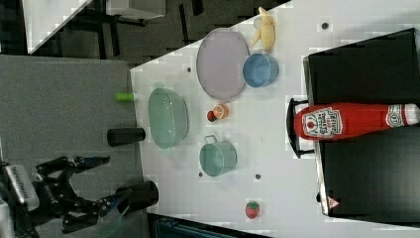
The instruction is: Pick Ketchup from oven and place it on table.
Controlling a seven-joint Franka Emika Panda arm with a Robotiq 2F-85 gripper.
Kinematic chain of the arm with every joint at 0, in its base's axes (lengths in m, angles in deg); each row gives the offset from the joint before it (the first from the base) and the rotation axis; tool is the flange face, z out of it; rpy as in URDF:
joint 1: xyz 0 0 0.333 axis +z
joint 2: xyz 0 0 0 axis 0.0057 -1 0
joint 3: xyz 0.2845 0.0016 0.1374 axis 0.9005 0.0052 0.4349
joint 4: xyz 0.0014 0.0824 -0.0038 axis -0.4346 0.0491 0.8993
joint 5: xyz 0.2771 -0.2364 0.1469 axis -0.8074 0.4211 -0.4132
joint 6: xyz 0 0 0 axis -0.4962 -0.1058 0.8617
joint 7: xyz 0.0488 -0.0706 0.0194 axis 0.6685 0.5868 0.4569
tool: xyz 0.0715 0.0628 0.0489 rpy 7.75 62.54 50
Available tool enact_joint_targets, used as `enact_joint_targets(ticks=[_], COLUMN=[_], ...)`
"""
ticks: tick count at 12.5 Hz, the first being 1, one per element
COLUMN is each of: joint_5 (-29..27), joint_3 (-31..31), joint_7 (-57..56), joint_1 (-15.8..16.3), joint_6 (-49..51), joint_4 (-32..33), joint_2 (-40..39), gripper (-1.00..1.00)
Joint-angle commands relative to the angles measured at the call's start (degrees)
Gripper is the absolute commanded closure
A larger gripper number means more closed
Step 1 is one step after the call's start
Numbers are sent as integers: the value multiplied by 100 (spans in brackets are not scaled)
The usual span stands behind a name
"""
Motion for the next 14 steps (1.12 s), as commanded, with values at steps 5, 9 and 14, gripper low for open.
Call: enact_joint_targets(ticks=[5,9,14], joint_5=[-88,-88,-117], joint_3=[-1208,-1943,-2555], joint_7=[151,131,131], joint_1=[-358,-389,-400], joint_6=[-1064,-1712,-2642], joint_4=[148,107,-15], joint_2=[-1121,-1752,-2778], gripper=[-100,-100,-100])
